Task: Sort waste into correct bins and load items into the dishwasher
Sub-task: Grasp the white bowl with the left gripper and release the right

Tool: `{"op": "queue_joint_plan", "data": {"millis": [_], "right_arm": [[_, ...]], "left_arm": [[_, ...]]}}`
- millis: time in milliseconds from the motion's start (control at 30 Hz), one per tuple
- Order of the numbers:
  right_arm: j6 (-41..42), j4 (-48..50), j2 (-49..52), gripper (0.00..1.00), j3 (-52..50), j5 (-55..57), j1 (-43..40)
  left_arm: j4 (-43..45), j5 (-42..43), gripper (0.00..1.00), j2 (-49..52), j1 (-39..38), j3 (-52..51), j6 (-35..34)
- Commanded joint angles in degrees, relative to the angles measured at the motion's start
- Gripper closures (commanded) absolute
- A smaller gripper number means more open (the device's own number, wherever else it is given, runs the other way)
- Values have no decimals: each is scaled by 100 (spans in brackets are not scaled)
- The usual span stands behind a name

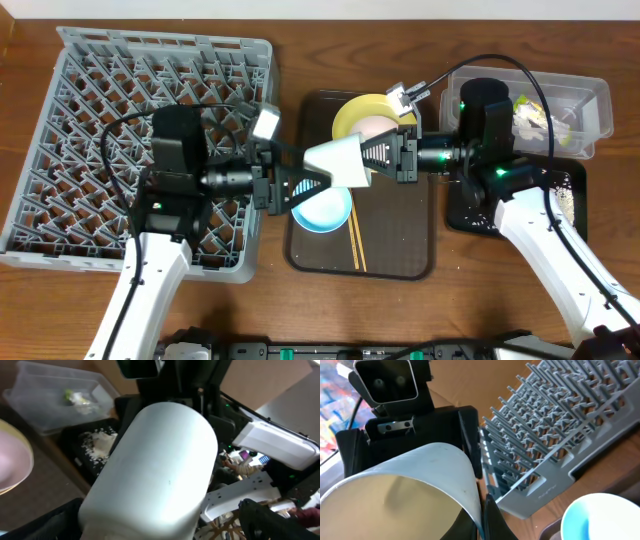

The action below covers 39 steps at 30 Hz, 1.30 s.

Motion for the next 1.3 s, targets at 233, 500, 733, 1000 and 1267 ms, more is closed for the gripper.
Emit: {"op": "queue_joint_plan", "data": {"millis": [233,500,733,1000,1267], "right_arm": [[192,66,39,99,7,-170,-2],[507,553,39,99,7,-140,-2],[535,616,39,99,7,-107,-4],[535,614,39,99,7,-109,-4],[538,595,39,99,7,-111,-4]], "left_arm": [[697,164,6,9,-496,116,-750],[844,164,8,9,-675,116,-748],[979,162,16,9,-675,116,-748],[1252,162,17,9,-675,116,-745],[1314,162,26,9,-675,116,-741]]}}
